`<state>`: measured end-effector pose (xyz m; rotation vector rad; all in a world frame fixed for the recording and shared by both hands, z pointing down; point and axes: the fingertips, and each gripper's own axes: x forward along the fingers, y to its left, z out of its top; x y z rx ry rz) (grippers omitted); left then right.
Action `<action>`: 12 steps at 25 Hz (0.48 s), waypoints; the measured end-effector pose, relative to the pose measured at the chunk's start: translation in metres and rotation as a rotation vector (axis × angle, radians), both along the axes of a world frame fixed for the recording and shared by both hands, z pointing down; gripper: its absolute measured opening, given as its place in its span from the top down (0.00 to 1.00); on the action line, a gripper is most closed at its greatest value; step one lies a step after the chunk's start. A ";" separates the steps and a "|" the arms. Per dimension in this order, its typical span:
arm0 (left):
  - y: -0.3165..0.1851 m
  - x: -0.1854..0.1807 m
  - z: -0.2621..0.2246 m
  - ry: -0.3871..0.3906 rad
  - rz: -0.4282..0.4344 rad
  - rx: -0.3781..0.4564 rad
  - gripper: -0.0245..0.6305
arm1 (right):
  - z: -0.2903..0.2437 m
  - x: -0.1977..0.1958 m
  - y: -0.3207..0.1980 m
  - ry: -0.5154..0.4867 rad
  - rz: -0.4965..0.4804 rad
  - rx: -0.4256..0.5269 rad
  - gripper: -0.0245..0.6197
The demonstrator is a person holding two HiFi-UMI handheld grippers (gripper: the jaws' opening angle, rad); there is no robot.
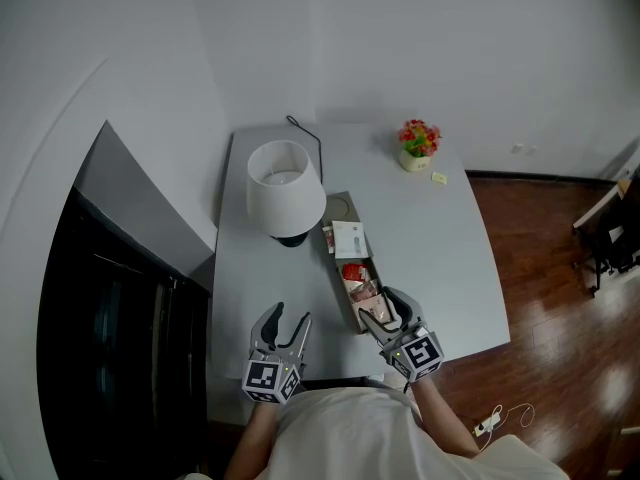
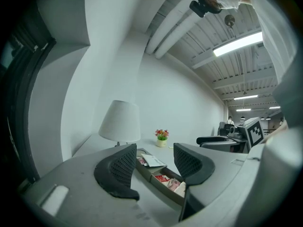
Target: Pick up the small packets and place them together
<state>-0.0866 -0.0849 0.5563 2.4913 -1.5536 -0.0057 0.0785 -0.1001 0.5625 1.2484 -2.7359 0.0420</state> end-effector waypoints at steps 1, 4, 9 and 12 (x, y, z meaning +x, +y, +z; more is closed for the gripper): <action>0.000 0.000 0.001 -0.001 -0.001 -0.002 0.59 | 0.002 0.000 -0.001 0.004 -0.002 -0.002 0.53; -0.002 0.000 0.003 -0.004 -0.003 -0.008 0.59 | 0.007 0.001 -0.002 0.003 -0.002 -0.016 0.53; -0.006 0.001 0.003 -0.006 -0.001 -0.004 0.59 | 0.009 0.002 -0.005 -0.008 0.001 -0.026 0.53; -0.008 0.001 0.003 -0.010 0.001 -0.003 0.59 | 0.007 0.000 -0.008 -0.009 -0.003 -0.024 0.53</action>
